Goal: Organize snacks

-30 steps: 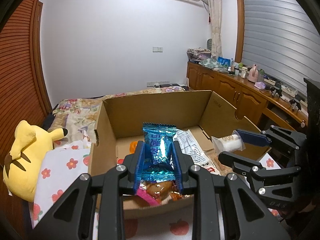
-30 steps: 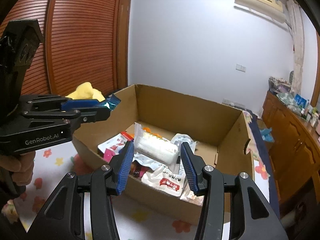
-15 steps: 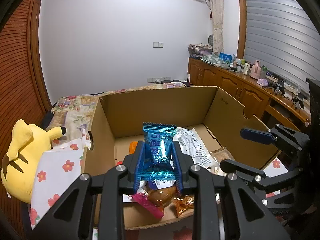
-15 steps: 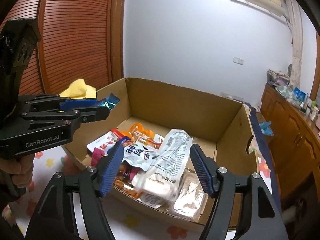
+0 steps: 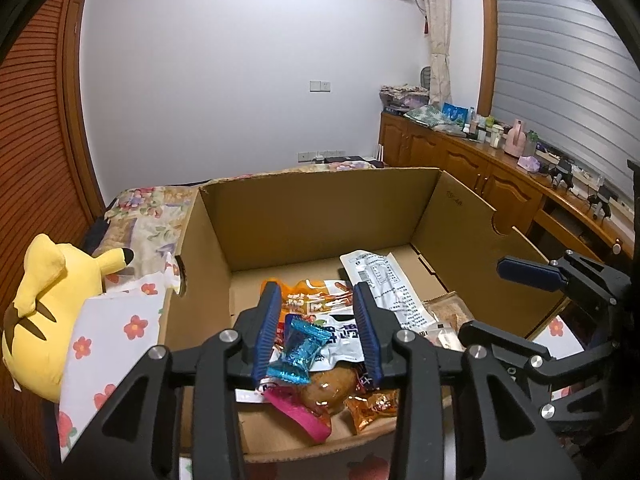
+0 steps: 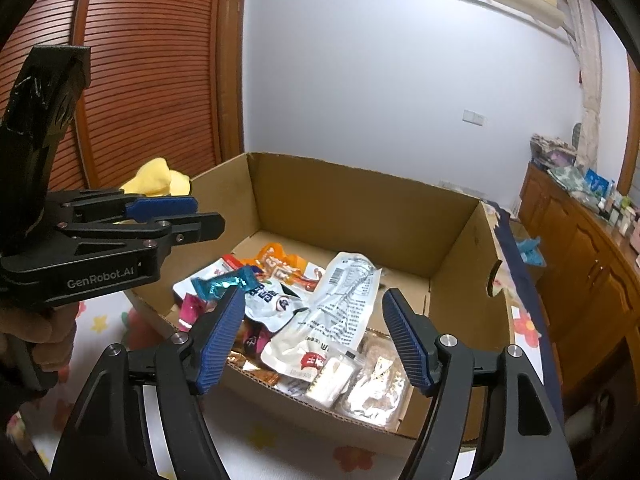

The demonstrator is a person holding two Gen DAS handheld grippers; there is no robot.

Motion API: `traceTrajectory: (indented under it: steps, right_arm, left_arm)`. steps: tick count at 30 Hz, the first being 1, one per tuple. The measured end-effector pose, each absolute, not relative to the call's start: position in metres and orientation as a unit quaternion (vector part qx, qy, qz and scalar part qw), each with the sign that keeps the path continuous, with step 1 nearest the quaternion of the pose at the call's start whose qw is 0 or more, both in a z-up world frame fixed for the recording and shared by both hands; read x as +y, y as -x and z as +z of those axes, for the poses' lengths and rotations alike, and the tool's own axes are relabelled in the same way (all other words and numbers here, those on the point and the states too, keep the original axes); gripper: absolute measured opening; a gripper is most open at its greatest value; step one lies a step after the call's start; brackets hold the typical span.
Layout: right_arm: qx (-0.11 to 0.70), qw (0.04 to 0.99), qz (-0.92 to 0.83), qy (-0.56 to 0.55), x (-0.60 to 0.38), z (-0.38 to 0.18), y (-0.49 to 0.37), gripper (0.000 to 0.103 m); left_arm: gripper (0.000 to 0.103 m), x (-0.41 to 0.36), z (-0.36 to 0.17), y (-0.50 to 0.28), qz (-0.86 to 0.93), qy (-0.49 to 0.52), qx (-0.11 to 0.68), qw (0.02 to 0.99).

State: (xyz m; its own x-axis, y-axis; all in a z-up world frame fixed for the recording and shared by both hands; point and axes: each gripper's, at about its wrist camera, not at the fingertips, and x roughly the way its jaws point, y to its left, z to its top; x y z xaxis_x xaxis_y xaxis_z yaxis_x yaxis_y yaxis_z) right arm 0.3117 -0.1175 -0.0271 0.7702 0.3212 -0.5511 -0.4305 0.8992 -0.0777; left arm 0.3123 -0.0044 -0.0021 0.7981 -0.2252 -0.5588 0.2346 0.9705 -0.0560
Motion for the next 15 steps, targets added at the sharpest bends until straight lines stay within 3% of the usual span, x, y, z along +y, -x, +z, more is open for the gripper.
traceTrajectory:
  steps: [10, 15]
  right_arm:
    - [0.263, 0.942, 0.188, 0.094, -0.119, -0.016, -0.286, 0.074]
    - [0.249, 0.948, 0.180, 0.081, -0.124, -0.006, -0.261, 0.077]
  left_arm:
    - [0.043, 0.001, 0.010, -0.270, -0.113, -0.013, 0.277, 0.954]
    - [0.063, 0.004, 0.021, -0.241, -0.101, -0.012, 0.259, 0.961]
